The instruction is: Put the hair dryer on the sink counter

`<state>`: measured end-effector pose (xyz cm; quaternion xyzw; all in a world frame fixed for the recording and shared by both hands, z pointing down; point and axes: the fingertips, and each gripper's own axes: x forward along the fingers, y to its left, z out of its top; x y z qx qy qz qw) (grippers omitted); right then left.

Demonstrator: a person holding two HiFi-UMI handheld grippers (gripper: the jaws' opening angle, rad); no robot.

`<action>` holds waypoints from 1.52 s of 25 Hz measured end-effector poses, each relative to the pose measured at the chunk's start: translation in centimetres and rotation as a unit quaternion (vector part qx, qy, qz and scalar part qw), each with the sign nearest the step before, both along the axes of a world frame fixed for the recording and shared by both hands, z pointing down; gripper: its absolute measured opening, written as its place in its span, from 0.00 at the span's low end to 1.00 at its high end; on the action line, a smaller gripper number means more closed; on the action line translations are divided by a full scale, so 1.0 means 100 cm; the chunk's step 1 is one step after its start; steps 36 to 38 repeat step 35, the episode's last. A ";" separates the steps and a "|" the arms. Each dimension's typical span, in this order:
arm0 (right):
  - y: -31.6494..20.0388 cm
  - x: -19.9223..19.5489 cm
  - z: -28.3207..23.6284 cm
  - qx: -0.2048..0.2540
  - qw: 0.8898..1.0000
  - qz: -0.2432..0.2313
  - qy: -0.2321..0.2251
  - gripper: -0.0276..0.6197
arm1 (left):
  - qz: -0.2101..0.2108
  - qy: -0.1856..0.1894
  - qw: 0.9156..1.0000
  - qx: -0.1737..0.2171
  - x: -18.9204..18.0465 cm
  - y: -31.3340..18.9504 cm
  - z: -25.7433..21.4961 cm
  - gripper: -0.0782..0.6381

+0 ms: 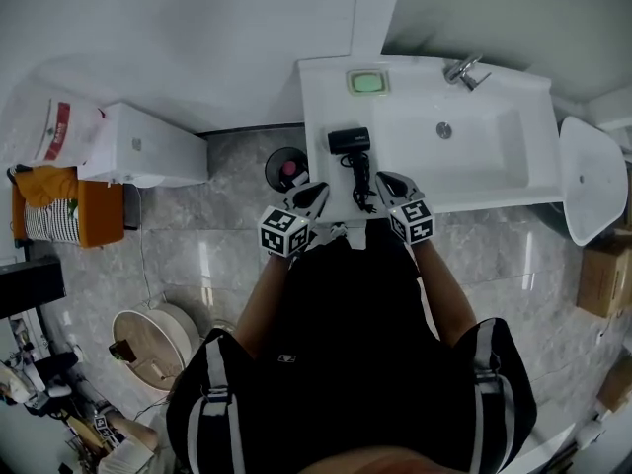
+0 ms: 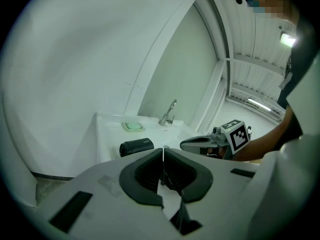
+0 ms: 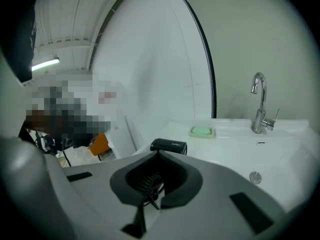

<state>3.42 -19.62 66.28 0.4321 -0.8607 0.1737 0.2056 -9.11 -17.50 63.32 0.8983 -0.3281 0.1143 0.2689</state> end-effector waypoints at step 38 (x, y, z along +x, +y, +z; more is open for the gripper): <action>0.006 0.025 0.005 -0.022 1.000 0.020 -0.007 0.13 | 0.024 0.009 0.999 -0.020 0.028 -0.014 0.007 0.13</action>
